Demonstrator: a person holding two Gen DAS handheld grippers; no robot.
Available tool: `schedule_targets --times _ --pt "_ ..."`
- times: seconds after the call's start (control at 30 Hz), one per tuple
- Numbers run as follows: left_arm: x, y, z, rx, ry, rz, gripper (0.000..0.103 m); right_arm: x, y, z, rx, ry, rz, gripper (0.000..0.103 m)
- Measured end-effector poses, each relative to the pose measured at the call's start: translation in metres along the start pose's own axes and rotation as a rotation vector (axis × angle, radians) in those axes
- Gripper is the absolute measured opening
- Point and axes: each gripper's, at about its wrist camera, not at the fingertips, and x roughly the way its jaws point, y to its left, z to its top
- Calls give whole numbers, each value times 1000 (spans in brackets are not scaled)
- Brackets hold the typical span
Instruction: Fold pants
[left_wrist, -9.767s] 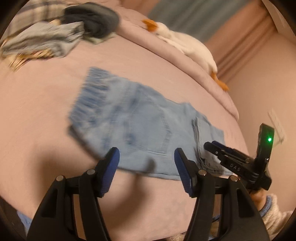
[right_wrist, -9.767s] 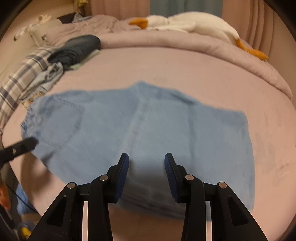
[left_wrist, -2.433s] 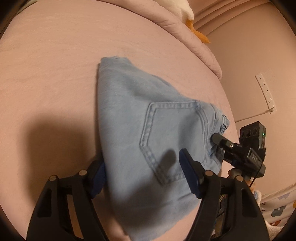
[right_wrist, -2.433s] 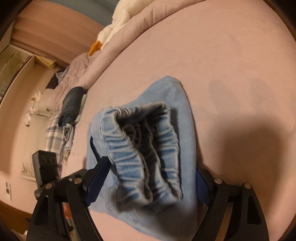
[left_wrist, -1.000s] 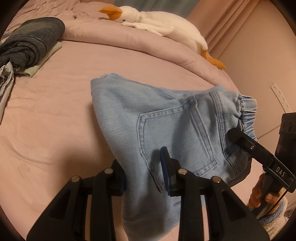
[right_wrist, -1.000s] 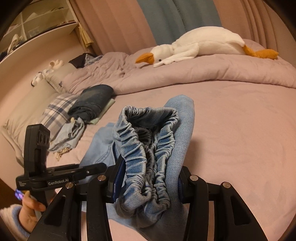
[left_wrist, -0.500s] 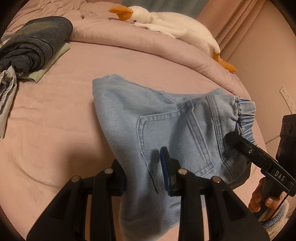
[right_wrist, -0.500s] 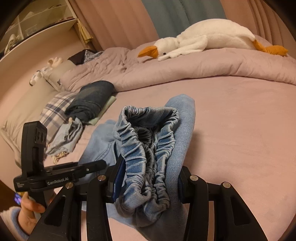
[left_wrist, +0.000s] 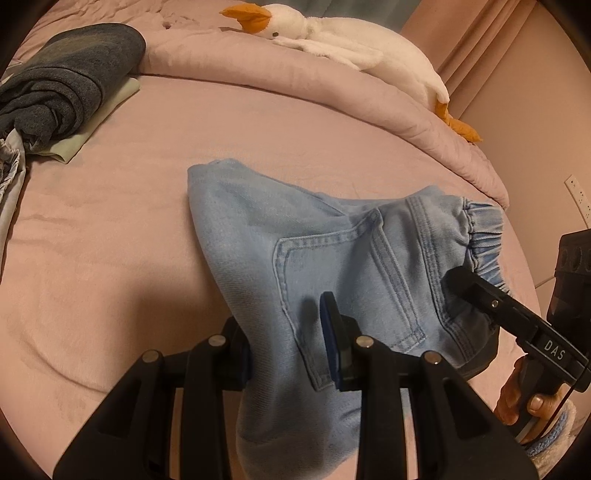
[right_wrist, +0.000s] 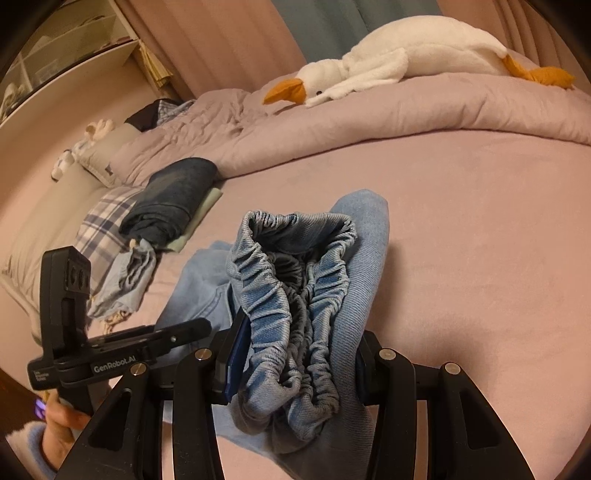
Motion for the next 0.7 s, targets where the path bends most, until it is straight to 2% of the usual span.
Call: schedule_targets --times 0.7 --pt "-11 -7 8 26 -38 1 29 -3 3 4 7 -23 2 48"
